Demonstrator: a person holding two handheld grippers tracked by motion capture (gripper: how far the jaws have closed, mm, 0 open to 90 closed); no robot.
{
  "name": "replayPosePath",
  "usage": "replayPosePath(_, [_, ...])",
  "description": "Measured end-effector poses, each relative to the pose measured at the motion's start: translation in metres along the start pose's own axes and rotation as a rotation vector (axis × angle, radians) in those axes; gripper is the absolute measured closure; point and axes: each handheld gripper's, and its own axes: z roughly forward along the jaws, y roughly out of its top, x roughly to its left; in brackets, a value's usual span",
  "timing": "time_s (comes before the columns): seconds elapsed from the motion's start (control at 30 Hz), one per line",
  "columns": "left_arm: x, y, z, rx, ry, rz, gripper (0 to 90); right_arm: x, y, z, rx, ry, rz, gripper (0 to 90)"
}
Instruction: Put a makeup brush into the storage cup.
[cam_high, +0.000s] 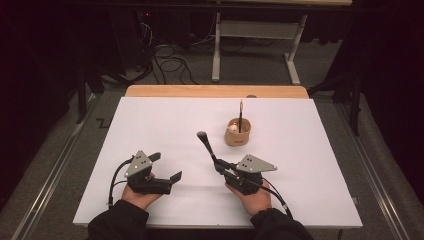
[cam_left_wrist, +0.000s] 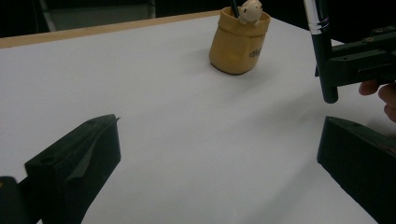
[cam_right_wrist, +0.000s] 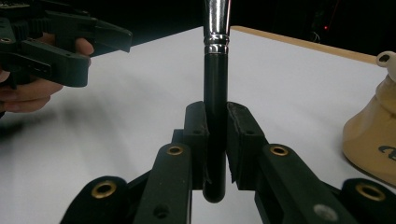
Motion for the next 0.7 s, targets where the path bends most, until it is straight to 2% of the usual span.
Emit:
replayPosePath(0.13, [-0.003,0.003,0.001,-0.011,-0.01,-0.008,0.2,-0.001,0.0,-0.001,0.001,-0.008,0.003,80.6])
replayPosePath(0.7, [-0.019,0.033,0.015,-0.018,-0.051,0.024,0.2,-0.01,0.002,-0.01,-0.021,-0.026,0.019,80.6])
